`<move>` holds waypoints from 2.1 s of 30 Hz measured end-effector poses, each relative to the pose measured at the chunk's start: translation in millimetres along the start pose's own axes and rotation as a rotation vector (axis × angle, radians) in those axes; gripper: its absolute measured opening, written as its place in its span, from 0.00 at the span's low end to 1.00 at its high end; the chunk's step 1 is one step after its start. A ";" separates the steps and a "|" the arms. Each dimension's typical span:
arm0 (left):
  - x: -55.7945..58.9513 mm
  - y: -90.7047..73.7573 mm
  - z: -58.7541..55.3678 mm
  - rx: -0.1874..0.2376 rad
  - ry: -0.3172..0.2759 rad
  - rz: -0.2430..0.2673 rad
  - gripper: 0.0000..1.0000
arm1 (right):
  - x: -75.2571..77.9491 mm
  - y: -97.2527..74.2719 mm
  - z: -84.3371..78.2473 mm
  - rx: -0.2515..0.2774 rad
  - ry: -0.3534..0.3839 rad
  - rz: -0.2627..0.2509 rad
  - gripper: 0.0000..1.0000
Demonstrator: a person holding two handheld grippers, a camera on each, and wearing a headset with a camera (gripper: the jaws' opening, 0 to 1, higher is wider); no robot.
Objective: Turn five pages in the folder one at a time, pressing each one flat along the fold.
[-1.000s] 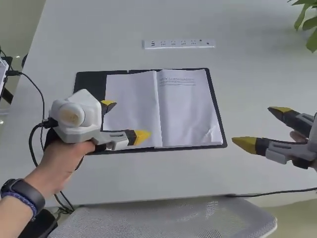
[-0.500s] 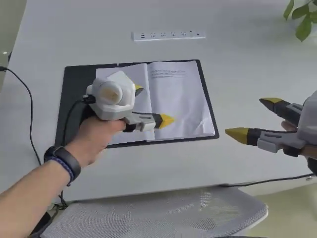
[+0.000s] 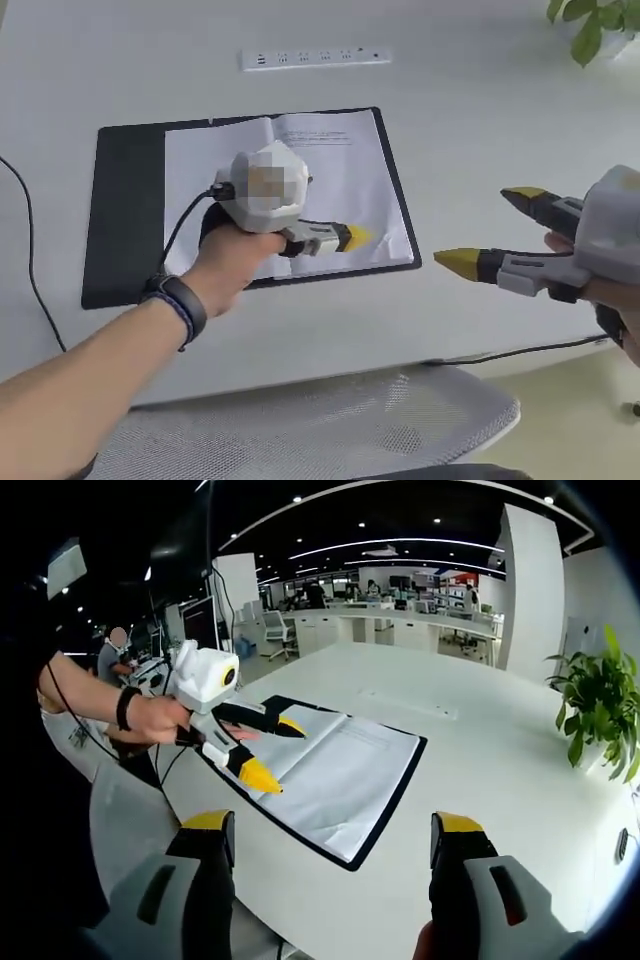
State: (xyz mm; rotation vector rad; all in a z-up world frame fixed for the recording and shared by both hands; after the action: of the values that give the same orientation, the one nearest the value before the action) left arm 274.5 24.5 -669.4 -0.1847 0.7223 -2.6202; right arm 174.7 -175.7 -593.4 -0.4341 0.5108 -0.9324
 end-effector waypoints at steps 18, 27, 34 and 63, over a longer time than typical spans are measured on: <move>23.3 60.5 -14.6 -0.059 -0.005 0.012 0.66 | 5.4 9.0 -7.6 -0.029 0.011 0.018 0.78; 26.8 81.2 -28.7 -0.116 0.019 0.017 0.63 | 12.0 11.8 -8.7 -0.038 0.014 0.027 0.78; 27.6 90.2 -38.3 -0.158 0.079 0.033 0.60 | 14.9 14.5 -9.1 -0.050 0.010 0.041 0.78; 21.1 90.8 -48.1 -0.116 0.129 0.071 0.49 | 21.0 31.8 -22.1 -0.069 0.023 0.106 0.74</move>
State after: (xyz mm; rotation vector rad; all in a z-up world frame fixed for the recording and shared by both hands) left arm 276.5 -33.1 -757.1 -0.0227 0.9086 -2.5421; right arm 192.5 -179.5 -633.6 -0.4546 0.5826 -0.8207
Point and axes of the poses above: the centre of the closed fingertips' face, and the gripper's own axes: y roughly forward along the fingers, x roughly to its right, z roughly out of its top, the point moved 8 cm from there along -y, roughly backward along the fingers, and after that the axes turned 10 degrees about y, right-handed, at the moved point
